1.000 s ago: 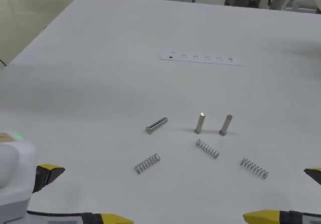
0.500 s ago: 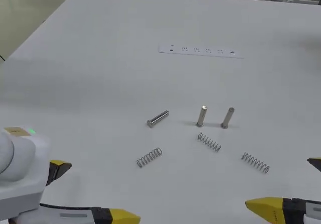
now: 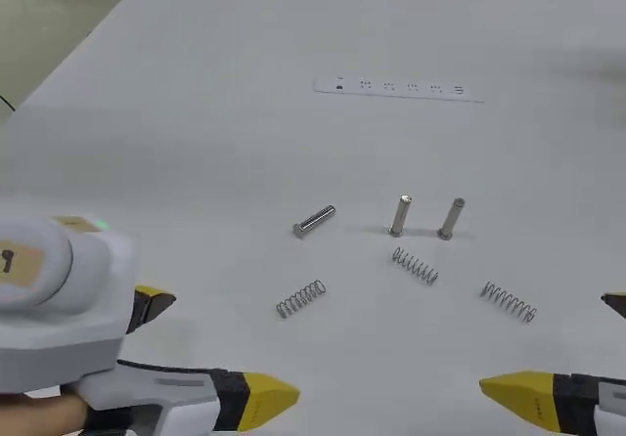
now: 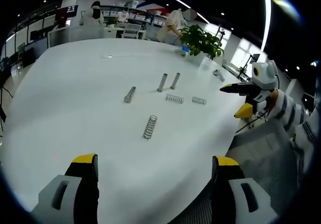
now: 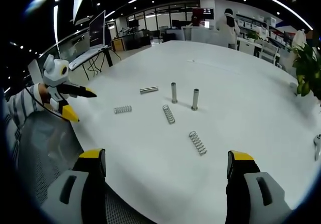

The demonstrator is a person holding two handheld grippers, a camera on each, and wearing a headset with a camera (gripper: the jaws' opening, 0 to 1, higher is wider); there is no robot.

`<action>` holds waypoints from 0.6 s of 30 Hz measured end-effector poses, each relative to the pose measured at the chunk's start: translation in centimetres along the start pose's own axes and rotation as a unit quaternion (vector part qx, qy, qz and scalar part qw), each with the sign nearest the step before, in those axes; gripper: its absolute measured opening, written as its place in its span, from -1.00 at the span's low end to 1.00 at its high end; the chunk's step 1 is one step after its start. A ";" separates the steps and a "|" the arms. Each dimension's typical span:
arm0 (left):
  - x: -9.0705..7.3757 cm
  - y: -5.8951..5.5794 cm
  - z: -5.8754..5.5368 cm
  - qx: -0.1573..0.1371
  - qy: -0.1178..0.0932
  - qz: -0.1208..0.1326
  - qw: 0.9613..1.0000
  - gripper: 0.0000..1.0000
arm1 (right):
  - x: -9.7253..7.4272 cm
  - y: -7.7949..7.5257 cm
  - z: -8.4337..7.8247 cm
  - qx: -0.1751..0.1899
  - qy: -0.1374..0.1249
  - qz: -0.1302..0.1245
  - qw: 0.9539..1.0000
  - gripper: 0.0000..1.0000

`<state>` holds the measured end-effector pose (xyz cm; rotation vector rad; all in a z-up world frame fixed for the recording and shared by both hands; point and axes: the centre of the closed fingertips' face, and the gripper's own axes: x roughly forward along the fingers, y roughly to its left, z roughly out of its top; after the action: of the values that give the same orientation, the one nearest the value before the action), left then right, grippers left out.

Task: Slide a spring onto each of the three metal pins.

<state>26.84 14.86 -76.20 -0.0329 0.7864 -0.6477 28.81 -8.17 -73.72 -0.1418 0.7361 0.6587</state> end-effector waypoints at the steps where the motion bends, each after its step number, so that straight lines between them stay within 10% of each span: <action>1: 0.1 -0.1 0.0 0.000 0.002 -0.002 1.000 0.82 | 0.0 0.0 0.1 0.000 -0.002 -0.001 1.000 0.99; 18: 1.7 -0.1 2.7 0.005 -0.005 -0.031 0.999 0.72 | 0.2 0.1 0.4 0.008 -0.011 0.008 1.000 0.99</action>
<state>29.46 13.32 -75.38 -0.0512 0.7750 -0.7102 29.08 -7.90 -73.53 -0.1130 0.7214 0.6684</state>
